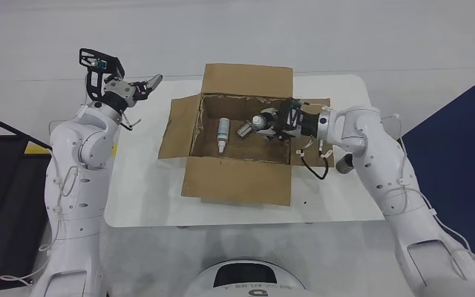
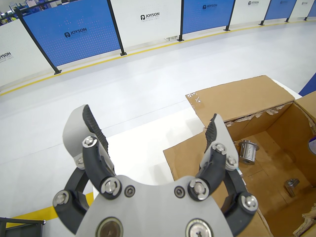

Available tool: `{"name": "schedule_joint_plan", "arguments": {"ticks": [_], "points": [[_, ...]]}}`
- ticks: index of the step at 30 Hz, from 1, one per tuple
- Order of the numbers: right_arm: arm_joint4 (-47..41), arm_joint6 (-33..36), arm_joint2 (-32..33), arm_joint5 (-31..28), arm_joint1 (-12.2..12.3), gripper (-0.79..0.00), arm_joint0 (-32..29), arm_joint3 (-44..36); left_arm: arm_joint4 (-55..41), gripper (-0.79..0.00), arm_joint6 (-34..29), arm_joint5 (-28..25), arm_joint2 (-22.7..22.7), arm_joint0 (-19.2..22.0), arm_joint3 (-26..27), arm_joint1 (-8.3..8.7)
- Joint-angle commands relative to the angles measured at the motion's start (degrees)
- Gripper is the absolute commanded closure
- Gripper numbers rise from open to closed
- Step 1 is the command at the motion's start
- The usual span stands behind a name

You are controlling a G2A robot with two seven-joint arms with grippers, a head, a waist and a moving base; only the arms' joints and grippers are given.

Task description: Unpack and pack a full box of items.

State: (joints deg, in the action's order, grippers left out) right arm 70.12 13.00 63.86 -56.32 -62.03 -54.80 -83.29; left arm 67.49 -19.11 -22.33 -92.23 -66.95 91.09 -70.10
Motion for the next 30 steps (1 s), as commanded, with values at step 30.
{"name": "schedule_joint_plan", "arguments": {"ticks": [30], "points": [[-12.6,-36.2,35.9,-1.7,8.4,0.000,-26.0,5.2,0.0,-0.785,0.0,0.0,0.0,0.0,0.0,0.00]]}}
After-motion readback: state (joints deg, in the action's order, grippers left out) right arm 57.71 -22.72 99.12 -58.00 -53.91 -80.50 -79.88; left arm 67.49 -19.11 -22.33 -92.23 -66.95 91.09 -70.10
